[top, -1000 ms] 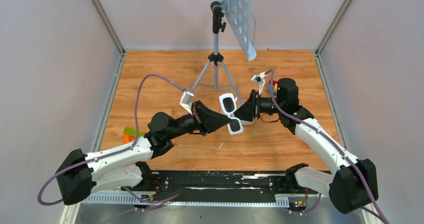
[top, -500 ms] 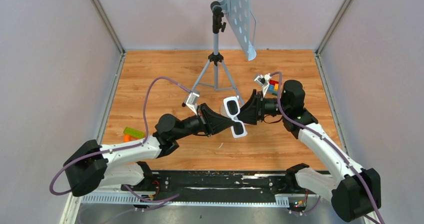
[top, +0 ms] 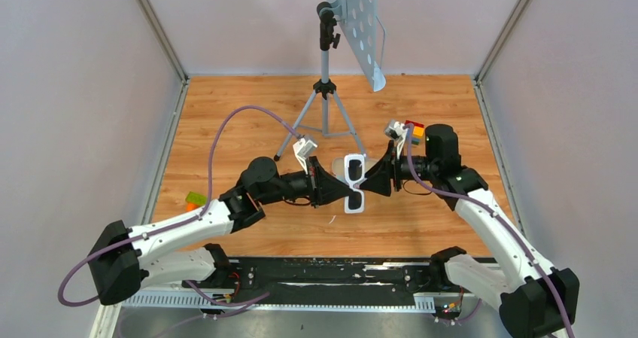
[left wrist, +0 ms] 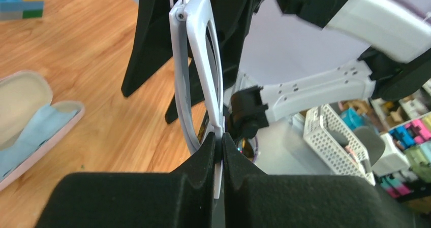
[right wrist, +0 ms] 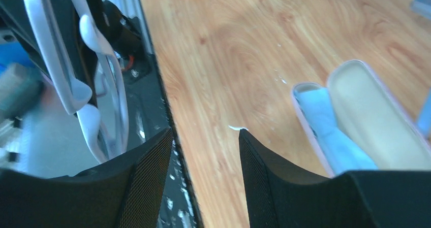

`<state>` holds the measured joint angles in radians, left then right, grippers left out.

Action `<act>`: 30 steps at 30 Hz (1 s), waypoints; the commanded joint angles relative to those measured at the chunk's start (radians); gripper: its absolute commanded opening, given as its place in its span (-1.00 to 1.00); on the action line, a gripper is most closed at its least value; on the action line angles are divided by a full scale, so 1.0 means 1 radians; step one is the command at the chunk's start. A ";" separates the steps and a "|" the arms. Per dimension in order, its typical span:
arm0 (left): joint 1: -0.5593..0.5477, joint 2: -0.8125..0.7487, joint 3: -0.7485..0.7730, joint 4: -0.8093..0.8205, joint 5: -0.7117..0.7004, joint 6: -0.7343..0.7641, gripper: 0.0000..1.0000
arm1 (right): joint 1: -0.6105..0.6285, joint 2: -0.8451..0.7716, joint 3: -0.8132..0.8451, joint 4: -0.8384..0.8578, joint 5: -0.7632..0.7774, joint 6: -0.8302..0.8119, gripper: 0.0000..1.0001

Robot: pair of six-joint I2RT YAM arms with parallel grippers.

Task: Organize the sunglasses
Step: Fold the sunglasses at the center of the board.

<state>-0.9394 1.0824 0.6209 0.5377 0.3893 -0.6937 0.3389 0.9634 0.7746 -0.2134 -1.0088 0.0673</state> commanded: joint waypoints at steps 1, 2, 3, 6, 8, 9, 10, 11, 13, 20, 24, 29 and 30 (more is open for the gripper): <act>-0.006 -0.050 0.054 -0.347 0.053 0.150 -1.00 | -0.022 -0.024 0.080 -0.208 0.077 -0.288 0.11; -0.006 -0.055 0.059 -0.400 0.062 0.163 -1.00 | -0.022 -0.023 0.108 -0.266 0.091 -0.360 0.12; -0.006 -0.055 0.066 -0.457 0.069 0.180 -1.00 | -0.021 -0.023 0.138 -0.333 0.106 -0.446 0.12; -0.005 -0.036 0.096 -0.642 0.081 0.226 -1.00 | -0.020 -0.018 0.255 -0.600 0.154 -0.751 0.13; -0.005 -0.019 0.097 -0.701 0.113 0.236 -1.00 | -0.012 -0.032 0.313 -0.726 0.207 -0.952 0.13; -0.005 -0.008 0.093 -0.704 0.134 0.233 -1.00 | -0.002 -0.044 0.333 -0.772 0.242 -1.035 0.13; -0.005 0.003 0.089 -0.703 0.155 0.230 -1.00 | 0.012 -0.057 0.352 -0.816 0.272 -1.133 0.13; -0.005 0.024 0.089 -0.704 0.179 0.225 -1.00 | 0.036 -0.074 0.367 -0.846 0.305 -1.222 0.14; -0.006 0.065 0.105 -0.720 0.226 0.229 -1.00 | 0.128 -0.107 0.383 -0.876 0.411 -1.369 0.16; -0.006 0.188 0.209 -0.781 0.339 0.253 -1.00 | 0.611 -0.100 0.409 -0.905 0.854 -1.605 0.36; -0.005 0.209 0.236 -0.733 0.405 0.221 -1.00 | 0.814 -0.035 0.398 -0.929 0.988 -1.605 0.38; -0.006 0.205 0.240 -0.701 0.468 0.198 -1.00 | 0.957 0.024 0.382 -0.872 1.070 -1.553 0.40; -0.006 0.201 0.238 -0.702 0.473 0.197 -1.00 | 0.970 0.032 0.378 -0.854 1.075 -1.540 0.40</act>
<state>-0.9394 1.2877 0.8379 -0.1955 0.7765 -0.4828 1.2343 0.9733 1.1675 -1.0790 -0.0616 -1.4815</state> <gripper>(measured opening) 0.054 0.697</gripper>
